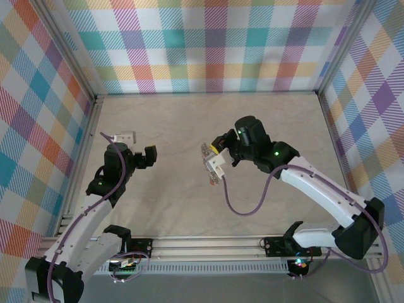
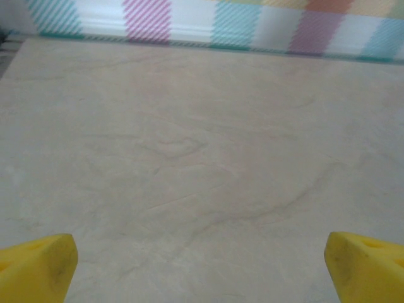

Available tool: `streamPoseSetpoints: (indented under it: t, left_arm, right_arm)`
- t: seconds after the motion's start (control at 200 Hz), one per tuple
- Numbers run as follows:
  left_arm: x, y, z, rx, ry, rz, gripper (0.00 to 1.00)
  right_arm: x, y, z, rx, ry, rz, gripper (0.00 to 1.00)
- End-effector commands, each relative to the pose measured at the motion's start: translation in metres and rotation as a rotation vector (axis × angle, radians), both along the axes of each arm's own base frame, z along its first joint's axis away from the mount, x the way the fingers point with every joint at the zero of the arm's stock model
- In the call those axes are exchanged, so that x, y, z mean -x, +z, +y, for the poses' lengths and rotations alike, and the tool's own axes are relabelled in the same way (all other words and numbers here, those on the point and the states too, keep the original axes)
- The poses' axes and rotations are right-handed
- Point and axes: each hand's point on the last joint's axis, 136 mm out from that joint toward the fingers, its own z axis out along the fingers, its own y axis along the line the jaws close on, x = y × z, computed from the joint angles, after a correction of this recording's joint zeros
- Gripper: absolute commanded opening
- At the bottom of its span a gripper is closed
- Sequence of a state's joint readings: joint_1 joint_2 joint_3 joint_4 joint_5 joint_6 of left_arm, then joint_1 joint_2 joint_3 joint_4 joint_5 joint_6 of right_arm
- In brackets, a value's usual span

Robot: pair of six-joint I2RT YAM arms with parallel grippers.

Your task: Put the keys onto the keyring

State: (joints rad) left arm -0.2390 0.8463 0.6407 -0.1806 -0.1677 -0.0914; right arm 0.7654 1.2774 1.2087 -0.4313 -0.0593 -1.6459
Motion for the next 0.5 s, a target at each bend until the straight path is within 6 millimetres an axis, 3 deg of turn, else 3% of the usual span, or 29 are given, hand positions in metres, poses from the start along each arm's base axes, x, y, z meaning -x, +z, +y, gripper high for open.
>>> streamPoseSetpoints:
  t: [0.0, 0.11, 0.495]
  left_arm:
    - [0.006, 0.0, 0.034, 0.015, 0.19, -0.035, 1.0]
    - [0.011, 0.011, 0.043, 0.012, 0.226, -0.102, 1.0]
    - [0.033, 0.009, 0.074, 0.013, 0.395, -0.128, 1.0]
  right_arm:
    - [-0.001, 0.033, 0.027, -0.21, -0.028, 0.142, 0.0]
    - [-0.002, 0.03, 0.049, -0.275, -0.048, 0.247, 0.0]
    - [0.004, 0.007, 0.112, -0.383, -0.089, 0.582, 0.0]
